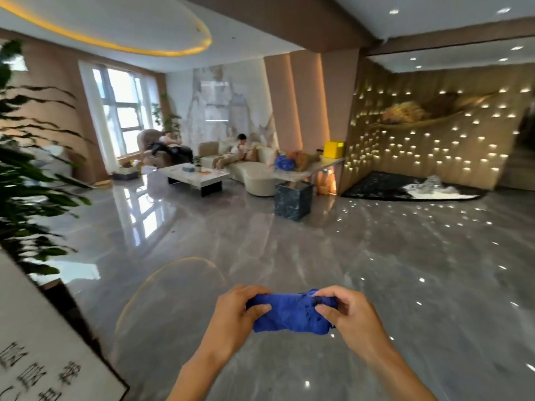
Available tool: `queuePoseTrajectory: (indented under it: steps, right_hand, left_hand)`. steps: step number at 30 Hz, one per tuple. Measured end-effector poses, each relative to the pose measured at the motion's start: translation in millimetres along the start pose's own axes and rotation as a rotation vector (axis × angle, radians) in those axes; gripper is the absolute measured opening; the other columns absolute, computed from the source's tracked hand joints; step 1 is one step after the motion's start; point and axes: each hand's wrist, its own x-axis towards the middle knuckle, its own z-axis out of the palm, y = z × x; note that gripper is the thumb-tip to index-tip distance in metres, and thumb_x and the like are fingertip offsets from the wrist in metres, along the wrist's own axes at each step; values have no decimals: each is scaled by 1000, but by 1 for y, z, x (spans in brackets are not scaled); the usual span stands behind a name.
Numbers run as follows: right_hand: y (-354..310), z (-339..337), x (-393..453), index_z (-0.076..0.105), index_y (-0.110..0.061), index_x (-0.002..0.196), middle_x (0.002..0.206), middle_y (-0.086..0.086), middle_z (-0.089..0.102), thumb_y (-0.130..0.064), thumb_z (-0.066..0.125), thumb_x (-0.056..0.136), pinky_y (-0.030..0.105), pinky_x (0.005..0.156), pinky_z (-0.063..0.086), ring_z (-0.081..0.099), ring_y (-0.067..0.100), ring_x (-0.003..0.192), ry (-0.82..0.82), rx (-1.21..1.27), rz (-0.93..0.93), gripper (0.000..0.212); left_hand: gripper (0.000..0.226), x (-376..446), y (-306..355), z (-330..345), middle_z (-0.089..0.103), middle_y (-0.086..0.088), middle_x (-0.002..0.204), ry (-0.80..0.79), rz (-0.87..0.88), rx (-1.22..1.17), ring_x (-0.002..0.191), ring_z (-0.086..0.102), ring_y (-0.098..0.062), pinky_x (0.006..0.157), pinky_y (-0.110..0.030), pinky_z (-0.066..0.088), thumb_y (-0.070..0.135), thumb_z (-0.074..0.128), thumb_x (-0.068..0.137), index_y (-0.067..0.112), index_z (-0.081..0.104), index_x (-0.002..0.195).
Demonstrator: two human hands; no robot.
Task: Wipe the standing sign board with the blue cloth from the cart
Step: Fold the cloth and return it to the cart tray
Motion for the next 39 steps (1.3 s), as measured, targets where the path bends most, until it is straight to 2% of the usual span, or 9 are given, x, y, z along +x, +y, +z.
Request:
queuePoseTrajectory:
  steps: [8, 11, 14, 16, 19, 22, 25, 34, 39]
  right_hand:
    - [35, -137, -108, 74, -37, 77, 84, -17, 77, 4, 71, 84, 18, 74, 57, 71, 3, 81, 268, -88, 113, 42]
    - [49, -186, -155, 74, -38, 75, 83, -16, 77, 5, 72, 83, 15, 71, 55, 71, 1, 78, 428, -100, 197, 44]
    - [53, -230, -204, 73, -38, 76, 81, -11, 77, 6, 71, 83, 18, 70, 56, 69, 3, 75, 565, -130, 263, 44]
    - [51, -253, -236, 74, -33, 77, 79, -8, 77, 8, 70, 82, 24, 73, 56, 68, 8, 75, 663, -148, 298, 42]
    - [50, -275, -286, 74, -32, 77, 76, -14, 75, 7, 71, 83, 19, 69, 53, 64, 2, 70, 842, -188, 372, 39]
    - [46, -286, -332, 76, -28, 80, 78, -9, 75, 5, 72, 83, 30, 73, 54, 65, 7, 73, 1014, -197, 444, 33]
    - [39, -289, -375, 75, -33, 79, 78, -11, 76, 0, 74, 83, 27, 73, 55, 65, 4, 73, 1172, -256, 523, 34]
    - [10, -255, -504, 75, -35, 81, 80, -10, 77, -3, 75, 83, 37, 79, 60, 70, 14, 78, 1549, -379, 746, 32]
    - [-6, -241, -588, 73, -44, 76, 82, -13, 77, -7, 76, 82, 35, 76, 60, 70, 11, 77, 1746, -444, 855, 37]
  left_hand:
    - [24, -20, 105, 117, 72, 11, 94, -201, 113, -173, 90, 63, 1, 78, -3, 41, 6, 74, 85, 18, 77, 105]
    - [25, -27, 152, 165, 71, 16, 89, -332, 174, -263, 86, 64, 6, 75, -3, 43, 3, 74, 84, 21, 76, 100]
    - [27, -35, 198, 210, 72, 13, 88, -487, 256, -327, 85, 66, -4, 73, -7, 45, 2, 74, 84, 26, 75, 96]
    - [28, -39, 228, 238, 70, 17, 87, -573, 325, -369, 83, 65, 2, 73, -4, 44, 0, 73, 83, 25, 75, 95]
    - [32, -51, 273, 272, 68, 20, 88, -690, 457, -427, 85, 60, 14, 74, -1, 41, -3, 73, 82, 28, 75, 91]
    - [51, -67, 312, 302, 70, 14, 90, -824, 549, -526, 85, 61, 9, 73, -2, 41, -3, 73, 81, 47, 67, 82]
    - [52, -88, 345, 325, 70, 13, 93, -955, 657, -567, 90, 60, 7, 76, -4, 41, 1, 72, 82, 52, 64, 82]
    - [25, -197, 425, 368, 74, 9, 95, -1342, 943, -681, 88, 63, 3, 77, -5, 41, 0, 71, 83, 20, 76, 97]
    - [28, -281, 475, 376, 76, 10, 88, -1538, 1045, -749, 83, 67, -3, 74, -12, 47, 0, 73, 83, 28, 73, 89]
